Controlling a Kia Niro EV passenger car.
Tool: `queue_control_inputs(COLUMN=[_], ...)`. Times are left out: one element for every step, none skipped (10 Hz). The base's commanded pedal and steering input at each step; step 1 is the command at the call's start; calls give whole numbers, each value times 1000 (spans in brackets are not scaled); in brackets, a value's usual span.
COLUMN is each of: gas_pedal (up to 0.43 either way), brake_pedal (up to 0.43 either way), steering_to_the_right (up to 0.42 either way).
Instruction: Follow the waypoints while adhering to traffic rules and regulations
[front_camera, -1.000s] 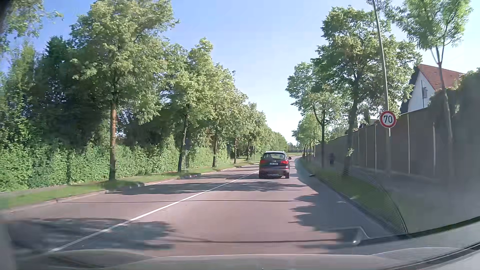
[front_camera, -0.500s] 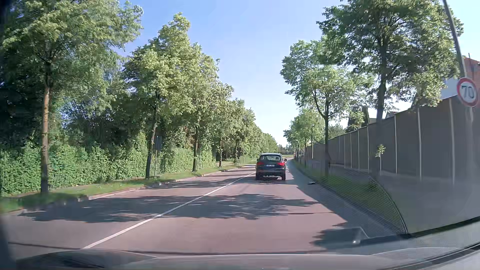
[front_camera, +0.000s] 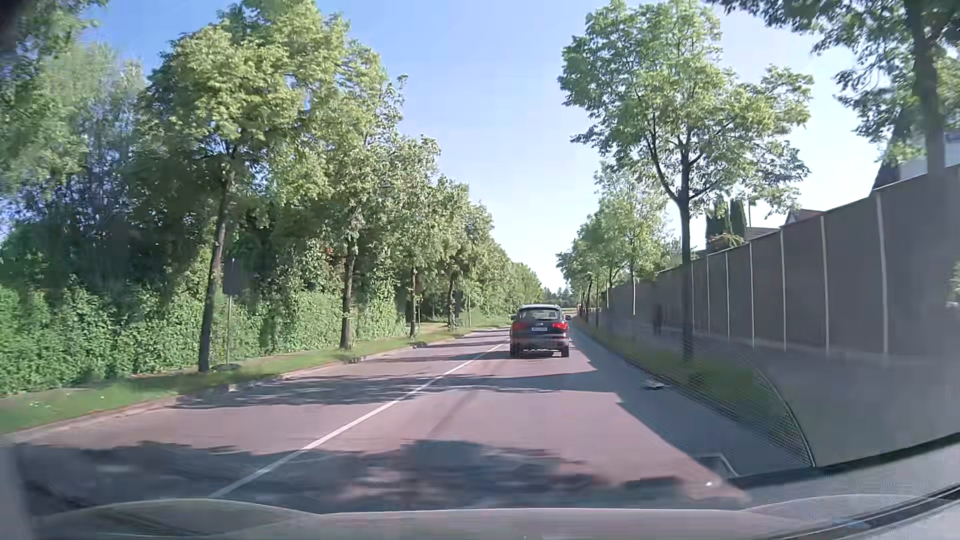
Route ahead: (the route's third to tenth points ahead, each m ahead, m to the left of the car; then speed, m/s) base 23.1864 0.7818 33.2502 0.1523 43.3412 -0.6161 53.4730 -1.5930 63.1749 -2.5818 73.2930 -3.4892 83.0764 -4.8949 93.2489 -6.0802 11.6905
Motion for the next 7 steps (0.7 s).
queue_control_inputs(gas_pedal=[287, 287, 287, 287, 287, 280, 280], brake_pedal=[6, 12, 6, 12, 12, 12, 12], steering_to_the_right=[20, 20, 21, 20, 19, 16, 15])
